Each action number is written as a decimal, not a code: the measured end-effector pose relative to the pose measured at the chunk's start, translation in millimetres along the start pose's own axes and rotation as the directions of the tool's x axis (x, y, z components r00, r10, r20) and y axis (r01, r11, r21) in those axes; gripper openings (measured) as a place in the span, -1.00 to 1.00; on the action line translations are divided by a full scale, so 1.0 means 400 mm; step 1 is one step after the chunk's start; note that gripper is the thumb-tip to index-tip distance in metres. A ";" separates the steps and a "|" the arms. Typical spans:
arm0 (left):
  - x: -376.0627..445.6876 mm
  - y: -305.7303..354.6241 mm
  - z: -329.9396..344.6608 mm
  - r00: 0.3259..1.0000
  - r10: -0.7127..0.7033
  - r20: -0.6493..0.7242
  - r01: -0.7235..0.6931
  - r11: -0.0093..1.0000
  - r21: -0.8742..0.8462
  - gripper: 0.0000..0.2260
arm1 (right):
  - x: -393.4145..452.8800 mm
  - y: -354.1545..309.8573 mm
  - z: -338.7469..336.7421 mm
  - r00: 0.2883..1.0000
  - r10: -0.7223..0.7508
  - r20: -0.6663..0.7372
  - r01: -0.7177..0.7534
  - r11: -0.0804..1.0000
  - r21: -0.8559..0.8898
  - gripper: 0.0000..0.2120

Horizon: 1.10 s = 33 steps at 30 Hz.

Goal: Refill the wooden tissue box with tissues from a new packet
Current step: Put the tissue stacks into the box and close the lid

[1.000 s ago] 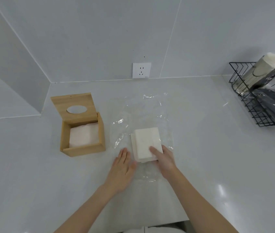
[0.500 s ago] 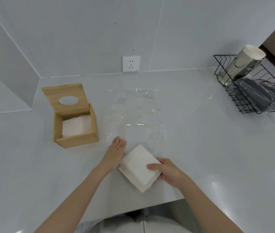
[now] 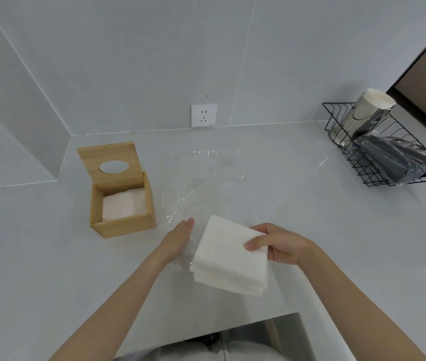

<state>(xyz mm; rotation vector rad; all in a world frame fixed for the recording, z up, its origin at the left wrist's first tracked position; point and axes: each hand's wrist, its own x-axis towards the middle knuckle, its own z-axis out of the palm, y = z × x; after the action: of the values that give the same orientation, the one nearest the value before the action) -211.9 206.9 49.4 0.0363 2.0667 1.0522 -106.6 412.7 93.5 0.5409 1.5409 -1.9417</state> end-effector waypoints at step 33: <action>-0.023 -0.054 -0.462 0.879 -0.035 -0.476 -0.229 0.844 -0.485 -0.88 | 0.421 -0.299 0.337 0.939 -0.163 -0.303 0.106 0.975 -0.196 -0.85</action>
<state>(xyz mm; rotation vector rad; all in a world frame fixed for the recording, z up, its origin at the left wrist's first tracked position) -321.7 66.1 102.2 -0.4395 2.1191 1.8171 -305.0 266.8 104.9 0.7130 1.9792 -1.8579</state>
